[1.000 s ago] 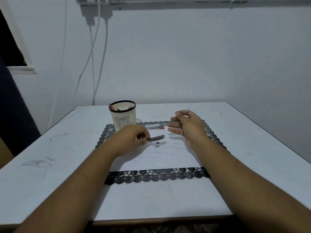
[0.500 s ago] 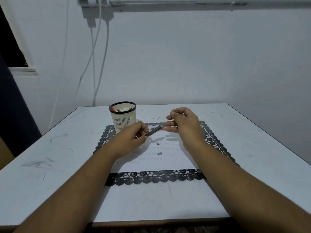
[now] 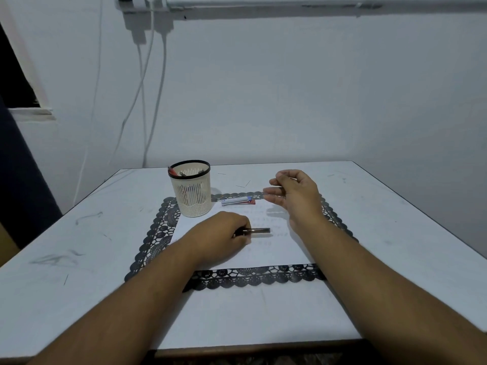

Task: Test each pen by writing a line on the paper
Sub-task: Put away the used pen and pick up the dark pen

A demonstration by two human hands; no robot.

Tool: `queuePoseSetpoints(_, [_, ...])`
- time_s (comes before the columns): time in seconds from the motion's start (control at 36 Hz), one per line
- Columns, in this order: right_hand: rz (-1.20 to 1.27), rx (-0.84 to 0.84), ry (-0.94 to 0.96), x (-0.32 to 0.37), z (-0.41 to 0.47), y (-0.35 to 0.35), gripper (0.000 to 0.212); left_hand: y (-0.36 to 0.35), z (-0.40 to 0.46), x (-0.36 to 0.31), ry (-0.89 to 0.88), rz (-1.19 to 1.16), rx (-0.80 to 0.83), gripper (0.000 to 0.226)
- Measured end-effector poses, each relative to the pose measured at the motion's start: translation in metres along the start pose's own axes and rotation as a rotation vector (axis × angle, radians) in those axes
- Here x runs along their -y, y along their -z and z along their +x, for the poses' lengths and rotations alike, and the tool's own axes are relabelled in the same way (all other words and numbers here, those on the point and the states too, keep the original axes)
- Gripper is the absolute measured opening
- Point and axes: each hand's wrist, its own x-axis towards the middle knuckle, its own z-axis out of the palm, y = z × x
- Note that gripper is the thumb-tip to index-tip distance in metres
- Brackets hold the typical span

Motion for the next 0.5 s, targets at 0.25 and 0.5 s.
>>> queuePoseSetpoints(0.25, [-0.001, -0.007, -0.009, -0.001, 0.000, 0.000, 0.004, -0.006, 0.022, 0.020, 0.057, -0.045, -0.198, 0.003])
queuePoseSetpoints(0.5, [0.010, -0.002, 0.000, 0.000, 0.000, 0.000, 0.004, -0.019, 0.035, 0.015, -0.001, 0.072, -0.173, 0.005])
